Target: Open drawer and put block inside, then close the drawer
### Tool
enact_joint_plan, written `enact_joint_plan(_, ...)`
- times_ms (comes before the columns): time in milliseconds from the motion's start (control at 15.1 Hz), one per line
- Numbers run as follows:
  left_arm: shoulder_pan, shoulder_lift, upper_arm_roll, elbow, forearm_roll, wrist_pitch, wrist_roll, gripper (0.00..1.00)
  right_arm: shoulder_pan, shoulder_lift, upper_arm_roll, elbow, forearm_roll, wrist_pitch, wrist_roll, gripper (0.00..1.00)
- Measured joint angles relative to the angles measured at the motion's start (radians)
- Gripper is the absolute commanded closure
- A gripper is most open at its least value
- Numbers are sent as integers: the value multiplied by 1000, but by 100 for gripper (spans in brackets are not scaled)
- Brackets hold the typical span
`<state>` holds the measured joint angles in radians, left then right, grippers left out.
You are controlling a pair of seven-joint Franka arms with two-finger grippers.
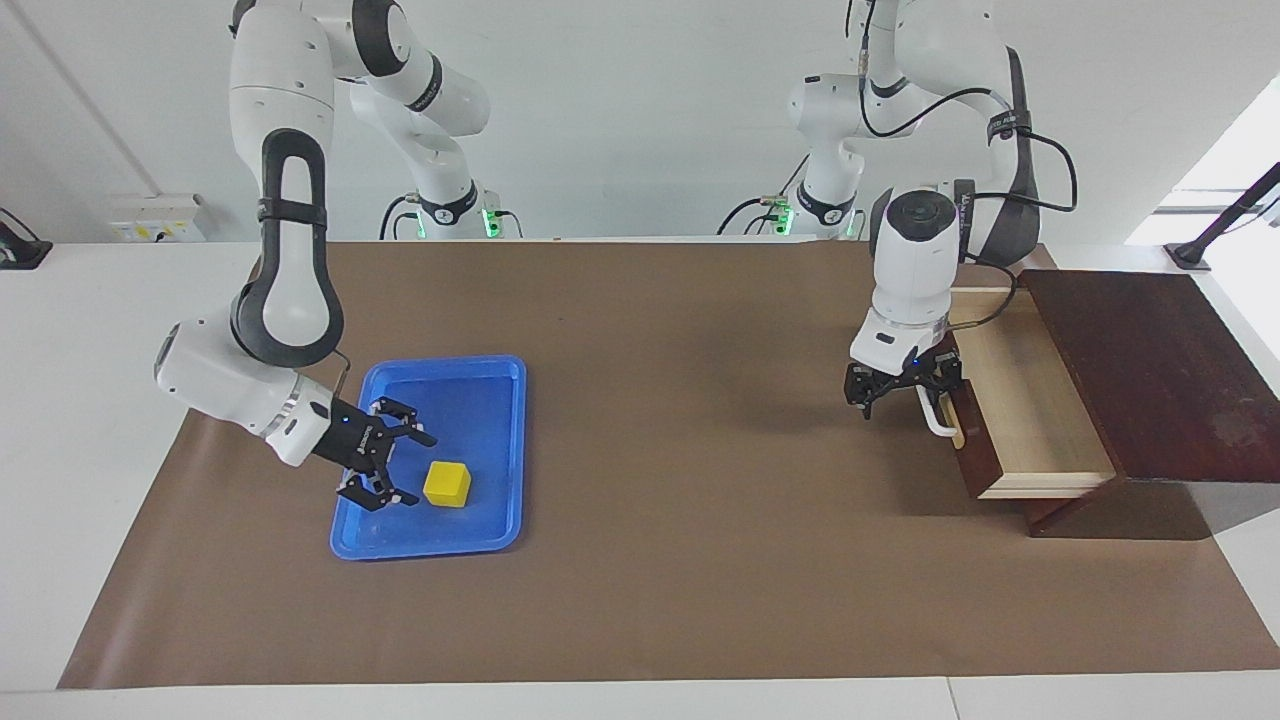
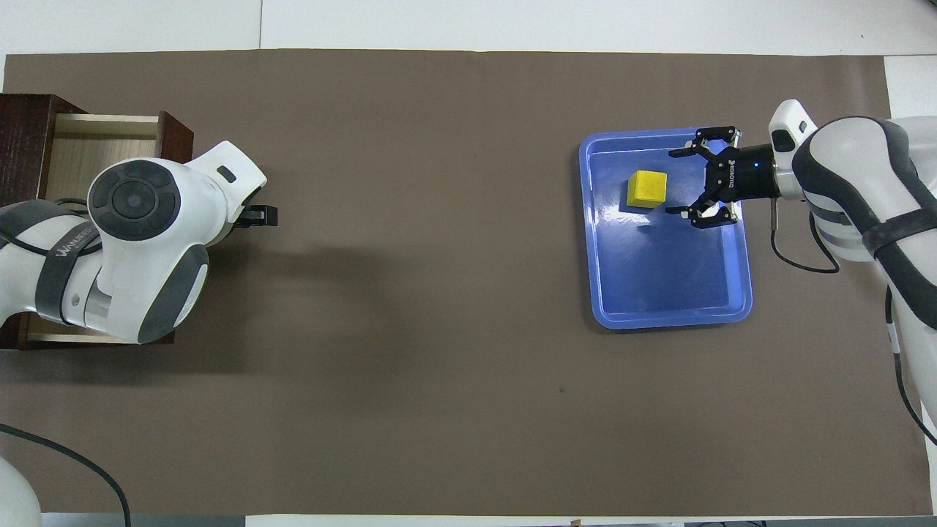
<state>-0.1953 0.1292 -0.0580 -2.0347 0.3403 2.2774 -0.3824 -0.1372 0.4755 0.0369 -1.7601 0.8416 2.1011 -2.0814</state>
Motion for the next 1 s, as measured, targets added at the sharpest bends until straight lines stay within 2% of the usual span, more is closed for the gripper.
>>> enact_joint_plan(199,-2,1,-1,39,-26,-64,-6,0,0,1,0,-7,0,10,-3,0)
enact_joint_plan(398,-8,10,-1,189,-117,-243,-8,0,5,1,2,-26,0,34,-3,0)
enact_joint_plan(531,-7,10,4,259,-196,-313,-31,0,13,1,3,-36,1,36,-3,0)
enact_joint_plan(730,-4,2,14,332,-289,-388,-209,0,17,1,4,-41,2,41,-3,0)
enact_joint_plan(996,-8,-5,1,362,-330,-439,-563,0,17,1,4,-45,2,42,-3,0)
